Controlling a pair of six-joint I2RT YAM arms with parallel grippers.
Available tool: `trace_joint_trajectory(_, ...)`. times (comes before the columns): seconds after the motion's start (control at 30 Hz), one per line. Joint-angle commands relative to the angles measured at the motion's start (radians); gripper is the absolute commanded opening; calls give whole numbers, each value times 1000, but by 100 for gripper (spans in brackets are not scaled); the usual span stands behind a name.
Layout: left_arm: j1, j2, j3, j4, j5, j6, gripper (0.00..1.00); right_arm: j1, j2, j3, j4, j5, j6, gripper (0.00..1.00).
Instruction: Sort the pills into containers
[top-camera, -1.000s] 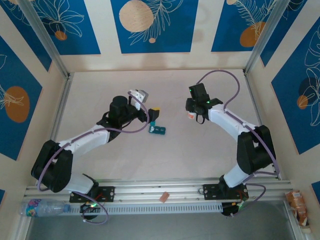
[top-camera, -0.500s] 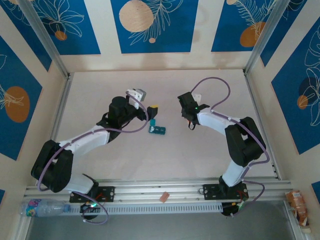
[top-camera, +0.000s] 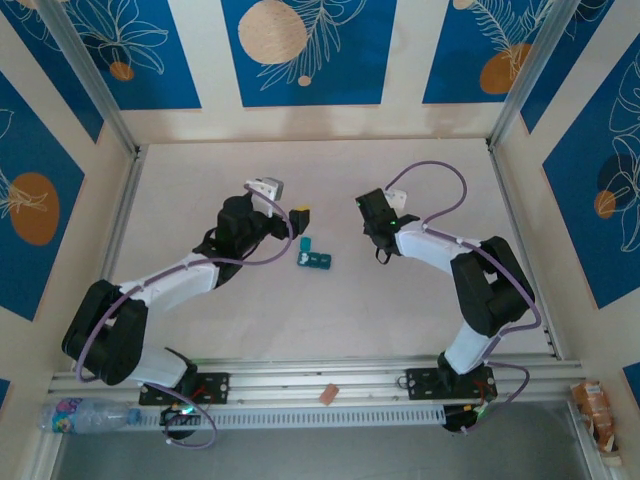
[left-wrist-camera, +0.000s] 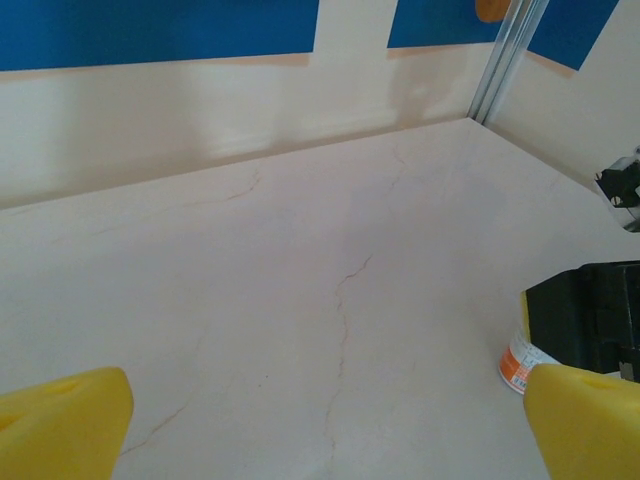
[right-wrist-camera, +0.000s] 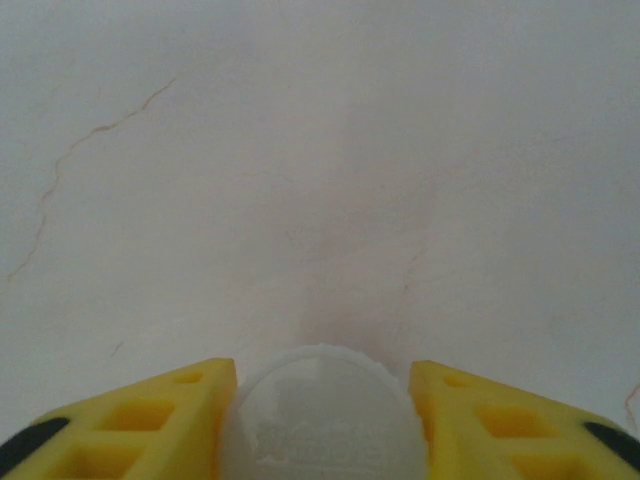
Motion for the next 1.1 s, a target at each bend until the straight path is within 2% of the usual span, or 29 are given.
trace_joint_trajectory(0.0, 7, -11, 14, -24, 7, -33, 100, -11, -22, -9, -38, -50, 12, 58)
trace_joint_trajectory(0.1, 9, 1, 44, -82, -20, -93, 100, -30, -37, 6, -43, -96, 5, 67)
trace_joint_trajectory(0.23, 9, 6, 54, -89, -10, -104, 100, -63, -58, 31, -50, -176, -19, 76)
trace_joint_trajectory(0.47, 9, -9, 5, 31, -46, -80, 100, -114, -114, 86, -67, -299, -58, 78)
trace_joint_trajectory(0.73, 9, 19, 57, -25, -66, -72, 100, -139, -167, 188, -127, -443, -122, 78)
trace_joint_trajectory(0.97, 19, 70, 116, -87, -70, 1, 100, -126, -165, 258, -190, -654, -183, 78)
trace_joint_trajectory(1.07, 38, 110, 176, -166, -71, 27, 100, -100, -158, 270, -221, -723, -212, 77)
